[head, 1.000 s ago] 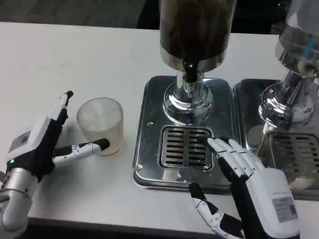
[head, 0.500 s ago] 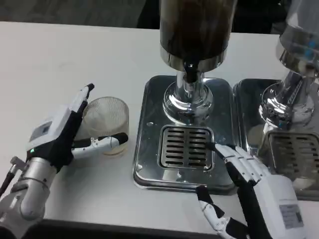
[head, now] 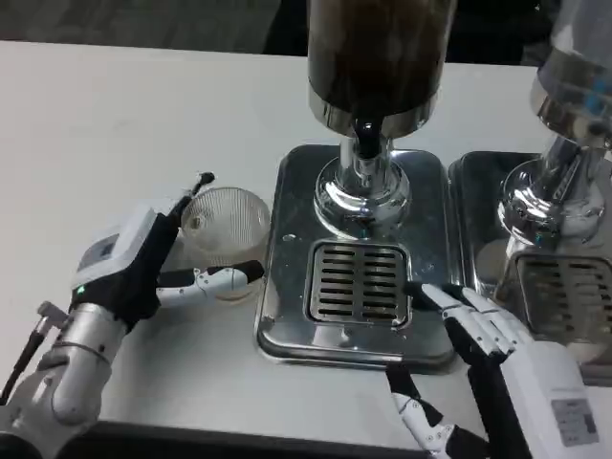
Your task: Grasp the cup under the faucet to collect the drink, then remove the cup.
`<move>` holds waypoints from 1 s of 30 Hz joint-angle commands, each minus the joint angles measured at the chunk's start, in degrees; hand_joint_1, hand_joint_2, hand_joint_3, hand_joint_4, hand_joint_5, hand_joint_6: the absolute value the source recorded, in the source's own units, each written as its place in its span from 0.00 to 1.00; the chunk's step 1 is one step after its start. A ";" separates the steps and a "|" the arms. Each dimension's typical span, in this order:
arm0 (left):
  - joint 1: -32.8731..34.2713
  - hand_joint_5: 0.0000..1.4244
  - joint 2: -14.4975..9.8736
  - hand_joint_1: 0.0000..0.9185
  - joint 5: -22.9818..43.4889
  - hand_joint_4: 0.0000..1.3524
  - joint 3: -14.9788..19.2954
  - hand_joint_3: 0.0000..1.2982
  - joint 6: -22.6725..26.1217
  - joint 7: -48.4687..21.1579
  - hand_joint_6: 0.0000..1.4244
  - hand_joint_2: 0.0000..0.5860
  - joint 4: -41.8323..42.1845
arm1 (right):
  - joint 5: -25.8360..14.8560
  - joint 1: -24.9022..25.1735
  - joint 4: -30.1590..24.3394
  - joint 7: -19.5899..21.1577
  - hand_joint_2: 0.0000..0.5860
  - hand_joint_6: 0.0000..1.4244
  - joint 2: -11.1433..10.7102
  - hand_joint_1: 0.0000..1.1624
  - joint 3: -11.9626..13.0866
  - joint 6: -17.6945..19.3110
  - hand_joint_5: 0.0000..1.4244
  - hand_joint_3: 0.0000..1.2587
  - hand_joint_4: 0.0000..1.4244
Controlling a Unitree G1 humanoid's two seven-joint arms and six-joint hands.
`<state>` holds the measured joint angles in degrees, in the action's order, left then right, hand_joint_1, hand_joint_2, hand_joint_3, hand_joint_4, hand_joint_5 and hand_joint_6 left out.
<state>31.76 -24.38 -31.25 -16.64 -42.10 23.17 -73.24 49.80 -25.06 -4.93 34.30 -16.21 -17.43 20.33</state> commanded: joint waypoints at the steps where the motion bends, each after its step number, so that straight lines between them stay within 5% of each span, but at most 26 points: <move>1: -0.67 0.37 1.18 0.42 1.35 0.23 0.08 0.28 -1.70 -1.37 0.38 0.12 -0.34 | -0.87 -0.59 -1.82 -1.70 0.71 0.16 -0.81 0.44 1.10 -0.25 0.14 0.21 0.24; 9: -2.39 0.58 1.35 0.48 2.19 0.43 0.42 0.42 -3.06 0.67 0.66 0.16 0.22 | -1.20 -1.41 -3.91 -4.40 0.71 0.15 -1.69 0.45 1.50 0.37 0.14 0.22 0.25; 14: -3.77 0.68 0.25 0.49 -0.16 0.55 -0.41 0.51 -4.79 8.69 0.79 0.11 1.76 | -2.05 -1.13 -4.05 -5.64 0.71 0.15 -1.94 0.45 1.62 0.73 0.14 0.22 0.25; 21: -4.82 0.68 -1.78 0.46 -4.39 0.55 -0.73 0.51 -7.57 20.57 0.76 0.11 4.92 | -2.72 -0.89 -3.88 -6.15 0.71 0.15 -2.01 0.45 1.38 1.24 0.14 0.23 0.26; 30: -4.72 0.66 -1.44 0.46 -5.75 0.53 -2.02 0.51 -8.91 20.93 0.74 0.11 5.77 | -3.48 -0.34 -3.43 -6.25 0.71 0.15 -1.85 0.45 1.25 2.34 0.15 0.23 0.26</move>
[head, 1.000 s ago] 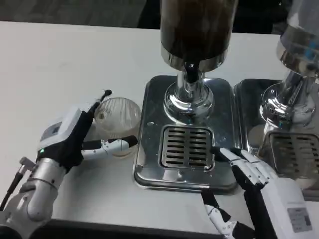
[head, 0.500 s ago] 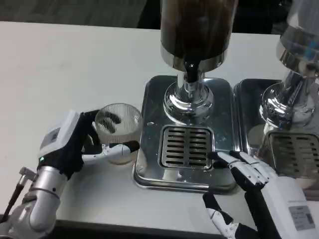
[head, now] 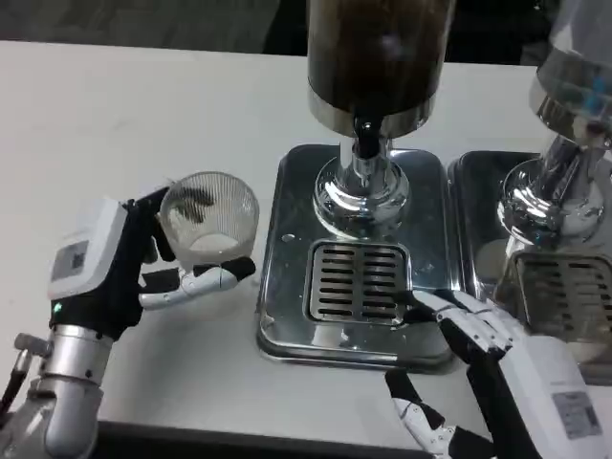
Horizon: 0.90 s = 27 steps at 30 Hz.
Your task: Grasp the cup under the faucet to collect the drink, then remove the cup.
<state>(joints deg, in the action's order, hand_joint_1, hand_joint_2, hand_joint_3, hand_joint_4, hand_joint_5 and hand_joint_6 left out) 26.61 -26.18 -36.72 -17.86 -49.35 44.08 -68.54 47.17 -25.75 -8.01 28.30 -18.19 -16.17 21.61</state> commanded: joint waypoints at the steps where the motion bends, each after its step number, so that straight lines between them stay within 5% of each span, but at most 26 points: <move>1: 0.78 0.65 0.69 0.45 -0.38 0.52 -1.31 0.50 -1.29 -0.89 0.73 0.11 1.03 | -0.94 0.43 -0.29 -0.32 0.72 0.15 0.13 0.45 -0.06 1.12 0.15 0.23 0.26; 8: 1.60 0.64 3.69 0.45 -1.04 0.51 -4.08 0.49 -0.55 -3.67 0.70 0.12 1.14 | -1.60 1.28 -0.93 0.75 0.73 0.16 0.91 0.45 -0.06 3.37 0.16 0.25 0.26; 27: 7.13 0.54 9.02 0.39 1.63 0.43 -3.38 0.45 4.17 -16.11 0.55 0.13 -1.01 | -0.72 -1.05 -2.07 1.48 0.72 0.17 4.02 0.44 0.29 2.58 0.17 0.25 0.26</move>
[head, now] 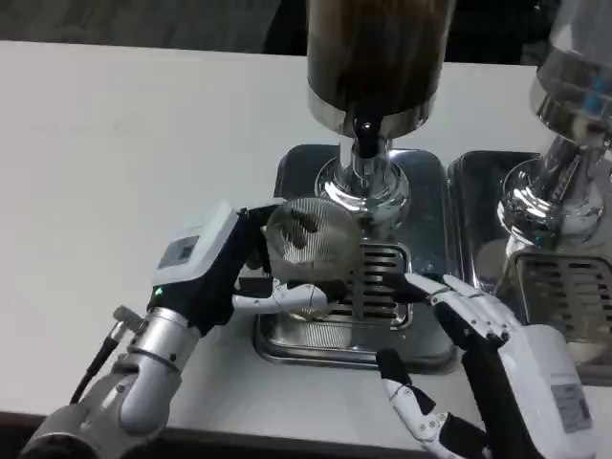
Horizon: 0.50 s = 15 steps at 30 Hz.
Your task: Grasp the cup under the faucet to collect the drink, then remove the cup.
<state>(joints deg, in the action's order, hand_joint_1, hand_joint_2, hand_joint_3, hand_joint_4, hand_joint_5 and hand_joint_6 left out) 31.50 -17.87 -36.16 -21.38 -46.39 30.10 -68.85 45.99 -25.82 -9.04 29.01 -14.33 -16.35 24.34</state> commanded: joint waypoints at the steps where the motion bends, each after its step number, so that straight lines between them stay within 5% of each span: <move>1: 2.47 0.52 0.81 0.38 1.05 0.43 0.08 0.44 1.48 -2.68 0.53 0.13 -0.84 | 0.60 -1.15 -1.14 0.78 0.72 0.17 0.28 0.44 0.42 -0.23 0.17 0.25 0.26; 10: 4.10 0.39 1.29 0.29 0.62 0.30 -1.07 0.35 4.22 -6.80 0.31 0.09 -2.07 | 0.84 -1.85 -1.22 0.53 0.72 0.18 1.36 0.44 0.19 -0.73 0.17 0.25 0.26; 15: 4.66 0.33 0.92 0.26 0.10 0.22 -2.01 0.29 4.66 -7.65 0.27 0.07 -2.02 | 0.83 -1.65 -1.00 0.19 0.73 0.19 1.82 0.42 -0.06 -0.94 0.17 0.25 0.26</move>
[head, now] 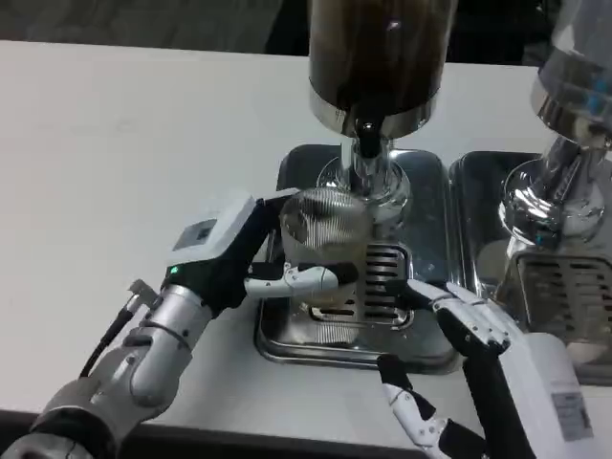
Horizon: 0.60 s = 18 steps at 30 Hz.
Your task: Grasp the cup under the faucet to collect the drink, then remove the cup.
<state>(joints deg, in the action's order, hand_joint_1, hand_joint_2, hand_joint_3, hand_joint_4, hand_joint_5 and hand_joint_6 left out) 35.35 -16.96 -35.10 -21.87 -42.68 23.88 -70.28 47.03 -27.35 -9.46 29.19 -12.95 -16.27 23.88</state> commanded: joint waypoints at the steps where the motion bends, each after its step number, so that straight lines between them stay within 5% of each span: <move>1: 0.83 0.32 -0.08 0.25 -0.97 0.21 -1.72 0.29 0.94 -1.41 0.26 0.07 -0.53 | -0.27 -0.12 -0.50 -0.06 0.73 0.19 0.49 0.42 -0.13 -0.50 0.17 0.25 0.26; 18: 2.60 0.03 -0.54 0.15 -4.35 0.00 -5.68 0.14 4.95 -0.59 0.05 0.03 1.61 | -0.73 0.10 0.52 -0.64 0.72 0.20 1.15 0.42 -1.25 -0.47 0.17 0.27 0.26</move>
<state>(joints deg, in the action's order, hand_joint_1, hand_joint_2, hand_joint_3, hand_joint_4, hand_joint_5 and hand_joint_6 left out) 36.33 -17.12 -38.81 -26.95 -38.75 23.33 -69.46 46.82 -27.11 -9.39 28.56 -11.94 -17.23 23.53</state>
